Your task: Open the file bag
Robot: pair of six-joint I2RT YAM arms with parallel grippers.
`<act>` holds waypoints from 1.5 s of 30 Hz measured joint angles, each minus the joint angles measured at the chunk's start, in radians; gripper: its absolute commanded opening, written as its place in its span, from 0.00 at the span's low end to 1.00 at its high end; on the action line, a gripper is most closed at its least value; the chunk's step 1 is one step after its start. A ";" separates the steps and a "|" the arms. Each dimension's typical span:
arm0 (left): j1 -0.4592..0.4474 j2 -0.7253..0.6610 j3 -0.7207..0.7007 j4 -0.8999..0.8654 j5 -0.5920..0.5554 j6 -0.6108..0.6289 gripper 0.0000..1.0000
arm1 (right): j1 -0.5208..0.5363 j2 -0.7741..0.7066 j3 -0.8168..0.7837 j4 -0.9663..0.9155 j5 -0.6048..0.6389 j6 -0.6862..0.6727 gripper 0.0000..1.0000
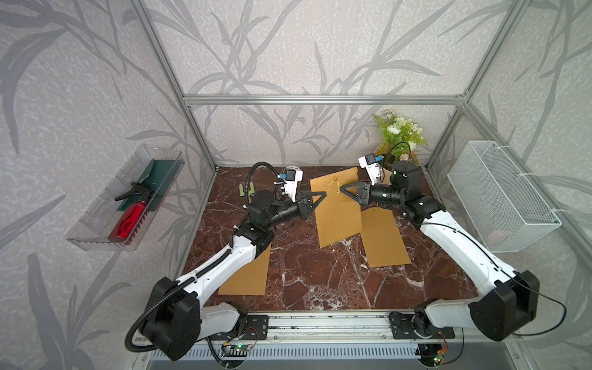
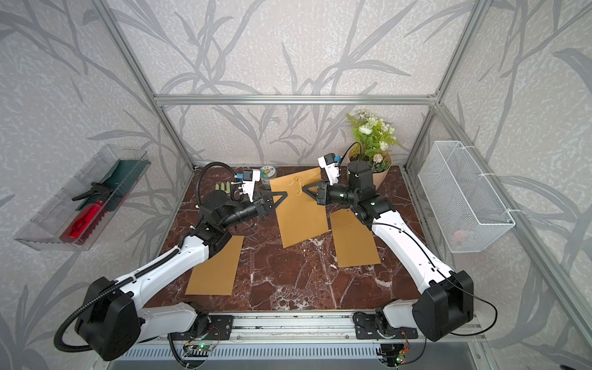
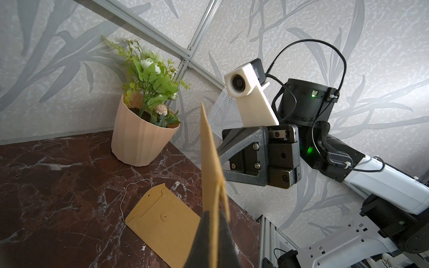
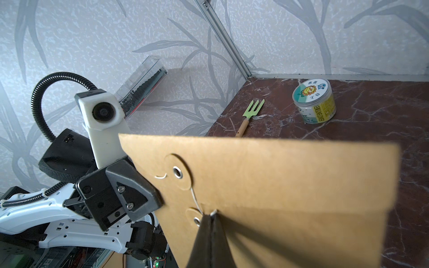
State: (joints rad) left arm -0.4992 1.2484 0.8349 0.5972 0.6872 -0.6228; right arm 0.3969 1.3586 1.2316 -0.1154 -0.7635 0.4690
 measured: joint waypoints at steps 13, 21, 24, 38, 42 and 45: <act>-0.011 0.000 0.000 0.009 0.005 -0.001 0.00 | 0.054 0.005 0.050 0.000 0.001 0.005 0.00; -0.019 0.002 0.000 0.010 0.013 -0.002 0.00 | 0.099 0.029 0.085 0.002 -0.006 -0.003 0.00; -0.019 0.004 0.000 0.010 0.011 -0.002 0.00 | 0.108 0.032 0.085 0.000 -0.005 -0.008 0.00; -0.019 -0.013 0.000 0.019 -0.075 0.007 0.00 | 0.117 0.019 0.031 -0.002 0.011 -0.017 0.00; -0.019 -0.032 0.000 0.011 -0.112 0.021 0.00 | 0.117 0.010 -0.001 -0.002 0.013 -0.018 0.00; -0.020 -0.039 0.000 0.009 -0.130 0.027 0.00 | 0.117 0.004 -0.018 -0.002 0.019 -0.018 0.00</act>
State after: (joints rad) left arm -0.5190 1.2095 0.8349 0.6060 0.5571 -0.5961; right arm 0.5144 1.3624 1.2140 -0.1169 -0.7444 0.4515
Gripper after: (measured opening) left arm 0.048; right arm 0.045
